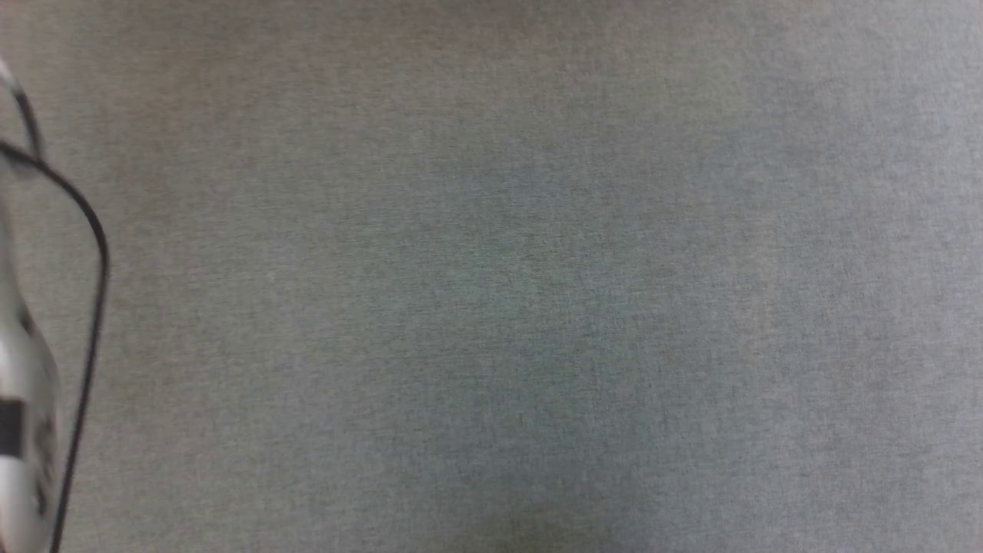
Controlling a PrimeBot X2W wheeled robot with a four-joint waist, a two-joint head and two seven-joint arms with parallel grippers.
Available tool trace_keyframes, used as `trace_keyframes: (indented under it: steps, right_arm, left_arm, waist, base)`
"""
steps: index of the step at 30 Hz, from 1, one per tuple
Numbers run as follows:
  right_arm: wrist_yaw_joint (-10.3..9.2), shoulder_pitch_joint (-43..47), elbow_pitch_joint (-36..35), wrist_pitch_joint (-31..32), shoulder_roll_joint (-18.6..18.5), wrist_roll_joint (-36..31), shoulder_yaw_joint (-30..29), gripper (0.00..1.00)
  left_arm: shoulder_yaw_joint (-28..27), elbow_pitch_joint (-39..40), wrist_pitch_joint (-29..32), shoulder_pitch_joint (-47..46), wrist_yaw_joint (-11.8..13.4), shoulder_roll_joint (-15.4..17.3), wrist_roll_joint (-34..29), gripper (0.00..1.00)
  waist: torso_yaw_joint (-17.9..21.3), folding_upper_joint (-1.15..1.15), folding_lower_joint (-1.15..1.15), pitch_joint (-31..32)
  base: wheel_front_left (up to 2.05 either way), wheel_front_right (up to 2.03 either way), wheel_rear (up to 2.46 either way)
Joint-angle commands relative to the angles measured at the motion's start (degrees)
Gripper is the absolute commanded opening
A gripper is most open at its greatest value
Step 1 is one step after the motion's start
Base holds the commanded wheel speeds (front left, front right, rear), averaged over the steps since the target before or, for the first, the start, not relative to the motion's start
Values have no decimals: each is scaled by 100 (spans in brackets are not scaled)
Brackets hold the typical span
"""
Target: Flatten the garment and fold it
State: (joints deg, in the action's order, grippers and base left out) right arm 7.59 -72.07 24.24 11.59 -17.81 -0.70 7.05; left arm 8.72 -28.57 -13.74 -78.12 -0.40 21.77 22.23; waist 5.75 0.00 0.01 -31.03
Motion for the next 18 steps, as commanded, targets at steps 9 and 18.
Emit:
trace_keyframes:
  steps: [9, 18]
  right_arm:
    - [-10, 1587, 848, -481, 28, 712, 374, 0]
    - [-10, 3298, 680, -730, -211, 1477, 672, 0]
  left_arm:
    - [629, -1232, 1050, 2071, -326, 203, -69, 0]
    - [672, -815, 2410, 4266, -380, 191, 582, 0]
  waist:
    - [-164, 0, -1, 622]
    - [-253, 0, -1, 1541]
  base:
    - [0, 0, 0]
    - [0, 0, 0]
